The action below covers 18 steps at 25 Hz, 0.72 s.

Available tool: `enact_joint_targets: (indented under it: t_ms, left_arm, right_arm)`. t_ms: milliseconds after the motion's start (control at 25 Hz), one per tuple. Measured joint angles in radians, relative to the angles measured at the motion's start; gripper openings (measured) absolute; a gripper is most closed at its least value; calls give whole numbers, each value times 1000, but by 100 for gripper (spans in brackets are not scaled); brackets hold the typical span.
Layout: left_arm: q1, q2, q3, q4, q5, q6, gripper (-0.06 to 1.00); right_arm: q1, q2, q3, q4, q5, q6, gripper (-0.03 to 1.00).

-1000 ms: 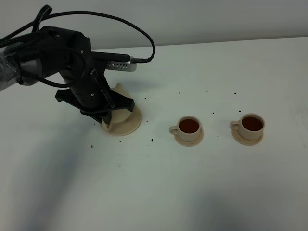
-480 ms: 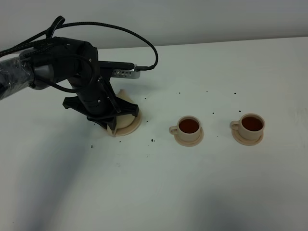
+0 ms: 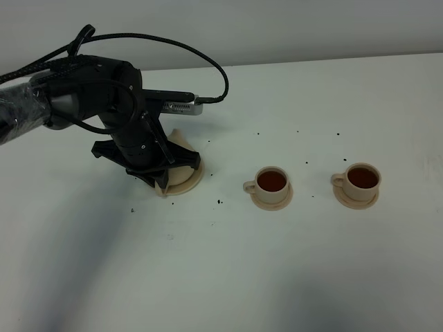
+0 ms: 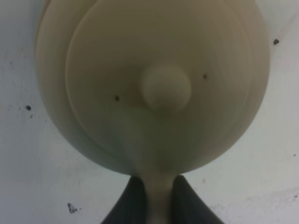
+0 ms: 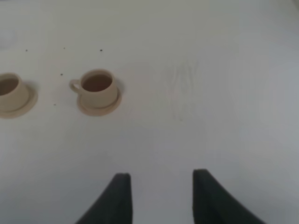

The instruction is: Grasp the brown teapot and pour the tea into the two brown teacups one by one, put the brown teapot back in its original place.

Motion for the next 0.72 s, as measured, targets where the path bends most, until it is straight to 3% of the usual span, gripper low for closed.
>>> enact_joint_targets:
  t_ms: [80,400,640,720]
  left_arm:
    - [0,0,0,0,3,6,19]
    - [0,-30,0,-3,71,6,53]
    - [-2,-164,1,-3,324,6,56]
    - [-10,-216,35,-3,357,6,55]
  right_arm:
    - [0,0,0,0,0,0,34]
    - [0,0,0,0,0,0,34]
    - [0,0,0,0,0,0,34]
    - [0,0,0,0,0,0,34]
